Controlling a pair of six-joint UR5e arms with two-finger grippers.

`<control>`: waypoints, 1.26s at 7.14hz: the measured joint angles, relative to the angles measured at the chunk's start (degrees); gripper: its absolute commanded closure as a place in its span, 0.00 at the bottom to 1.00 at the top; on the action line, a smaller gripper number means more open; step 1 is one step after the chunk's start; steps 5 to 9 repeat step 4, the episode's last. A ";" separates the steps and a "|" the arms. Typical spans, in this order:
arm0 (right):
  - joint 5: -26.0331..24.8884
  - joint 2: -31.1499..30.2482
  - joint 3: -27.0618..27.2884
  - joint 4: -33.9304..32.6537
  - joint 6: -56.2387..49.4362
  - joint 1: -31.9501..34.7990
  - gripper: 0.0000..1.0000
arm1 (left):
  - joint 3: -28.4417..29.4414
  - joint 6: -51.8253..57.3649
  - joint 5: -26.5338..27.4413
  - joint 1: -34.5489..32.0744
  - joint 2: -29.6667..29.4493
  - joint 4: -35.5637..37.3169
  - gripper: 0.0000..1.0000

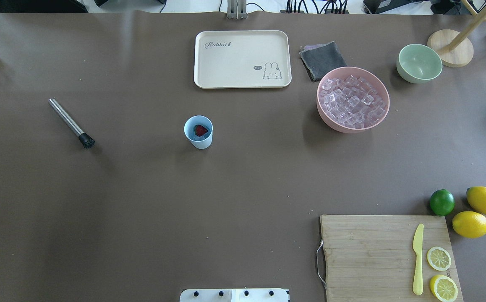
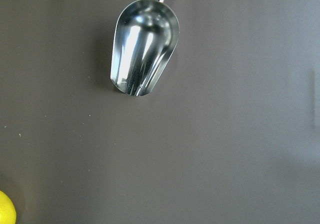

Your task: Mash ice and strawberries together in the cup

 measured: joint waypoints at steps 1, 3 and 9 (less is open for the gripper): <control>0.02 -0.02 -0.08 0.06 -0.02 -0.01 0.01 | 0.17 0.22 0.77 0.08 -0.73 -0.08 0.01; -0.01 -0.23 0.09 0.27 -0.21 0.03 0.01 | 0.44 0.32 1.98 0.72 -1.15 -0.10 0.01; -0.01 -0.31 0.15 0.26 -0.31 0.06 0.01 | 0.44 0.30 2.02 0.87 -0.97 -0.03 0.01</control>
